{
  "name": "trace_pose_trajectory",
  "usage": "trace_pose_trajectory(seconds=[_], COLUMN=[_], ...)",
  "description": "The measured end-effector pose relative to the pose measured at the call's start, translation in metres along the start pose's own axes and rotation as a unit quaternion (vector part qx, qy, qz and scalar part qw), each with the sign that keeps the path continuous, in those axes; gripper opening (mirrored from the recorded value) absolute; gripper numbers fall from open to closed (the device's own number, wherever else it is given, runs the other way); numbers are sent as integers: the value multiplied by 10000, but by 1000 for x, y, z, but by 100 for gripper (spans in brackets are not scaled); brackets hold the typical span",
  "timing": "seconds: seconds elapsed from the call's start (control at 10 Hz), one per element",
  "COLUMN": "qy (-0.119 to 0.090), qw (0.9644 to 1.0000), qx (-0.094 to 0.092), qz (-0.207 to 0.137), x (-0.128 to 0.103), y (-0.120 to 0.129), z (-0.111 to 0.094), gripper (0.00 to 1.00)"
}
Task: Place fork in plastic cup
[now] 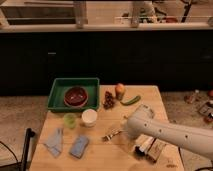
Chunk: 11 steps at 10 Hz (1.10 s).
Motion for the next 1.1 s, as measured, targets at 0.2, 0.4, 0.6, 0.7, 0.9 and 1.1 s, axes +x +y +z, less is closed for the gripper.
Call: trace_pose_trajectory(seconds=[0.2,0.4,0.6,0.7,0.9,1.1], qy=[63,122,208,249,314,371], qw=[9999,9989,9974,9961,9943,9920], qx=[30,18,-12,-26,-79,-126], qz=[-132,-444,-695,-845,-1015,-1204], x=[-3,-14,-17,-21,-23,-29], y=[-3,-10,-17,-22,-27,-36], z=[0,1,1,1,1,2], gripper=[80,80,80,80,80,80])
